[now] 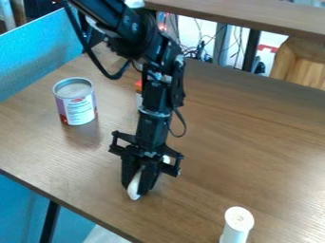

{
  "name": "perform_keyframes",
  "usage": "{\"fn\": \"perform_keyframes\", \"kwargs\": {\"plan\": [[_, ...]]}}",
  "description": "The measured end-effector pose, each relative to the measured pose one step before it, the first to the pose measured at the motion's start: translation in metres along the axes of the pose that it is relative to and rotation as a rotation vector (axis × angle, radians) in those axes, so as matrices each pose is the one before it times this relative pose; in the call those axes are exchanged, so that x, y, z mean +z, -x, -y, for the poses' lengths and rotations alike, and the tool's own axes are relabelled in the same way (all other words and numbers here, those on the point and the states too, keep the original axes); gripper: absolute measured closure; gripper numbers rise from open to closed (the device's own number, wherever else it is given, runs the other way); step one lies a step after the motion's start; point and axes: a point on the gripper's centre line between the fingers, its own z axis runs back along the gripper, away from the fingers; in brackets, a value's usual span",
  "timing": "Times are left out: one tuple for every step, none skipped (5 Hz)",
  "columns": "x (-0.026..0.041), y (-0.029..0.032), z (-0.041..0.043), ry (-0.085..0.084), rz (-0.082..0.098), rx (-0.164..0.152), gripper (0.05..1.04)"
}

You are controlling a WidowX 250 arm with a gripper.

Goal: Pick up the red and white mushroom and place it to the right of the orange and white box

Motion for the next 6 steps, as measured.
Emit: {"fn": "perform_keyframes", "kwargs": {"plan": [[0.03633, 0.00383, 0.00714, 0.1049, 0.1182, -0.0614, 0.765], [0.04052, -0.01489, 0.01019, 0.0282, 0.1133, -0.0829, 0.765], [0.02694, -0.03980, 0.00661, -0.0371, 0.0796, -0.0365, 0.765], [-0.01864, -0.03573, 0.01522, -0.0950, -0.0207, -0.0429, 0.765], [-0.00201, -0.02497, 0.00892, -0.0151, 0.0021, -0.0055, 0.765], [-0.01783, -0.01579, 0.00044, -0.0069, -0.0549, 0.0166, 0.765]]}}
